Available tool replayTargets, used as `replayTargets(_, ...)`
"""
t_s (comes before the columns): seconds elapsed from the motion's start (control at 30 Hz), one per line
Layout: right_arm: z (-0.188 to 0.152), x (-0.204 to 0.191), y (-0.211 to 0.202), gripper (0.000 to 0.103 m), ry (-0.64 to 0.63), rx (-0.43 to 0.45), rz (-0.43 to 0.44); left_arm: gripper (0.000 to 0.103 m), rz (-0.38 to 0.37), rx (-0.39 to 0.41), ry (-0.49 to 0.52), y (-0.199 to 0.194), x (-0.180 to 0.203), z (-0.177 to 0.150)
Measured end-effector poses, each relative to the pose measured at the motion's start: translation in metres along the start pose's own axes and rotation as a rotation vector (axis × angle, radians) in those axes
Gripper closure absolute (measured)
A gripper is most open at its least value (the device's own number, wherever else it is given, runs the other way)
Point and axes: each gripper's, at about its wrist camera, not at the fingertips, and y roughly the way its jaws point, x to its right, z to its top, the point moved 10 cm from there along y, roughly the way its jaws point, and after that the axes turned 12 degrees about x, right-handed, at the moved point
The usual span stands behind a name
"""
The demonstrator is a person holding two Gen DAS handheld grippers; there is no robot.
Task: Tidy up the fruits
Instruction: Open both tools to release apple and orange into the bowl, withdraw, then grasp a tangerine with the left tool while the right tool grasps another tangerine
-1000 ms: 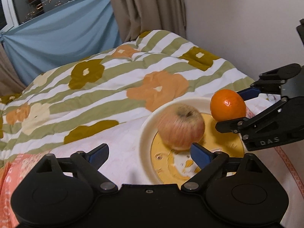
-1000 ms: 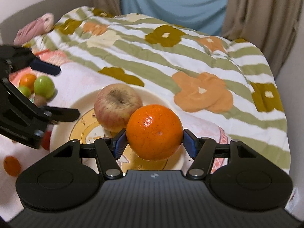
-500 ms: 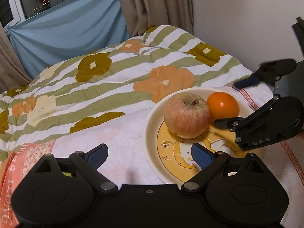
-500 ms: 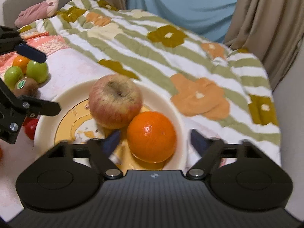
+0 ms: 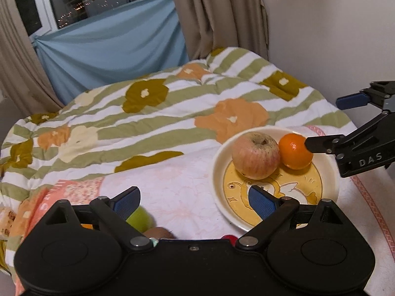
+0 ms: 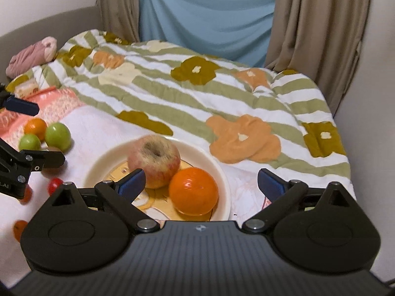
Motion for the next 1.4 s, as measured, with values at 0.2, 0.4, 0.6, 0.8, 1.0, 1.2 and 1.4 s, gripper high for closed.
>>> replayTargets(0.2, 0.025, -0.015, -0.042, 0.0, 0.013, 0.036, -0.061, 0.006, 0.027, 0.061, -0.007, -0.041, -0.021, 0.008)
replayTargets(0.4, 0.039, -0.039, -0.08, 0.0, 0.051, 0.034, -0.098, 0.0, 0.037, 0.101, -0.025, -0.08, -0.044, 0.006)
replayTargets(0.6, 0.041, -0.074, -0.11, 0.0, 0.161, 0.022, -0.068, 0.0, 0.012, 0.075, -0.015, -0.104, -0.062, -0.016)
replayTargets(0.8, 0.029, -0.112, -0.13, 0.0, 0.218, -0.005, -0.077, 0.0, -0.009, 0.031, -0.012, -0.114, -0.08, -0.044)
replayTargets(1.0, 0.005, -0.15, -0.132, 0.0, 0.217, -0.054, -0.112, 0.0, -0.068, 0.028, 0.051, -0.113, -0.088, -0.067)
replayTargets(1.2, -0.022, -0.175, -0.123, 0.0, 0.249, -0.106, -0.155, 0.0, -0.191, -0.022, 0.066, -0.098, -0.09, -0.093)
replayTargets(1.4, -0.053, -0.206, -0.105, 0.0, 0.222, -0.16, -0.136, 0.001, -0.277, -0.065, 0.106, -0.076, -0.087, -0.108)
